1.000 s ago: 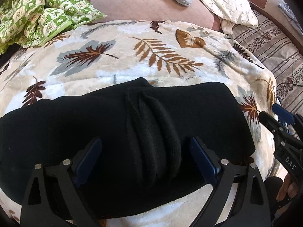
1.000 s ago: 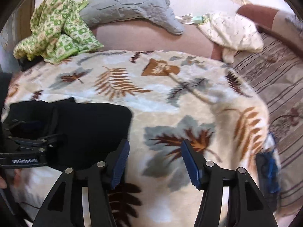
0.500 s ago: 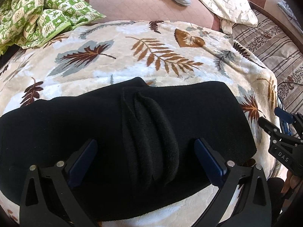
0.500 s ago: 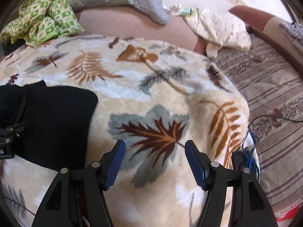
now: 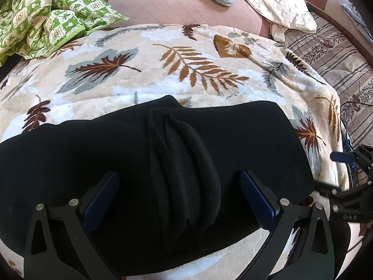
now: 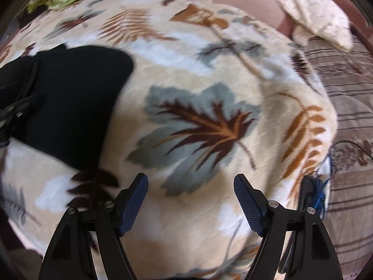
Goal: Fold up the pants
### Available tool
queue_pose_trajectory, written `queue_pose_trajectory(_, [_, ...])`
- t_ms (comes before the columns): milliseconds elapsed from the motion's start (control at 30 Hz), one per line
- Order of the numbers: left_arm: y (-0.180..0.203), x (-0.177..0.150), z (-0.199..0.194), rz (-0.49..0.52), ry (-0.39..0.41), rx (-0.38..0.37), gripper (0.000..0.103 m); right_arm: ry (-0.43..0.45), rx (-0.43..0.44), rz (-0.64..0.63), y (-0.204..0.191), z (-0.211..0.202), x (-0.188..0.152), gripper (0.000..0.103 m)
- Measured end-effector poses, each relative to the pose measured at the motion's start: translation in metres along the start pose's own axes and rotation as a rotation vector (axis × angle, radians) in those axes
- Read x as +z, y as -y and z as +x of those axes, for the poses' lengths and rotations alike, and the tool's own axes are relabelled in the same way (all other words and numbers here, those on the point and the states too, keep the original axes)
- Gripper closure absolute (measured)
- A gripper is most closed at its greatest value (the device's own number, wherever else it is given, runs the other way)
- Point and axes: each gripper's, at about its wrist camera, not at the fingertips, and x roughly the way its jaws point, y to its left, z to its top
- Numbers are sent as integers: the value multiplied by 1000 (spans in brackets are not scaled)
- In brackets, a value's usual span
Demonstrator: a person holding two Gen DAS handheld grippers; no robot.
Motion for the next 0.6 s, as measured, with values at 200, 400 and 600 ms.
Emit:
queue_pose_trajectory(200, [-1,1,1,-2,-1,-8,0,-43,94,-171,-31,-14,-9,23])
queue_pose_trajectory(400, [-2,1,1,-1,-2,-10,0,-37,73,-184,-39,-21,-12,22])
queue_pose_trajectory(600, [-2,0,0,-3,2,-8,0,-63,57,-243,-47,-20,-17,22])
